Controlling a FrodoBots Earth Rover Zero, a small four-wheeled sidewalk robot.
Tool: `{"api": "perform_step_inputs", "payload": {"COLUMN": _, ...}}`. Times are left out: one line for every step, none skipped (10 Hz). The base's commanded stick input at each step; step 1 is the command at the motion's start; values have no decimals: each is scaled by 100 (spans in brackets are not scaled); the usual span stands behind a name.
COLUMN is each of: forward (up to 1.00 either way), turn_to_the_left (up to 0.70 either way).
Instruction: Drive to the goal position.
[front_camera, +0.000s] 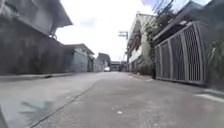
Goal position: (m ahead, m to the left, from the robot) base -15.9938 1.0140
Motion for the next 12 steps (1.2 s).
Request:
{"api": "perform_step_inputs", "payload": {"forward": 0, "turn_to_the_left": 70}}
{"api": "perform_step_inputs", "payload": {"forward": 0, "turn_to_the_left": 70}}
{"api": "perform_step_inputs", "payload": {"forward": 0, "turn_to_the_left": 70}}
{"api": "perform_step_inputs", "payload": {"forward": 0, "turn_to_the_left": 70}}
{"api": "perform_step_inputs", "payload": {"forward": 0, "turn_to_the_left": 70}}
{"api": "perform_step_inputs", "payload": {"forward": 0, "turn_to_the_left": 70}}
{"api": "perform_step_inputs", "payload": {"forward": 0, "turn_to_the_left": 70}}
{"api": "perform_step_inputs", "payload": {"forward": 0, "turn_to_the_left": 70}}
{"api": "perform_step_inputs", "payload": {"forward": 0, "turn_to_the_left": 70}}
{"api": "perform_step_inputs", "payload": {"forward": 0, "turn_to_the_left": 70}}
{"api": "perform_step_inputs", "payload": {"forward": 0, "turn_to_the_left": 70}}
{"api": "perform_step_inputs", "payload": {"forward": 0, "turn_to_the_left": 70}}
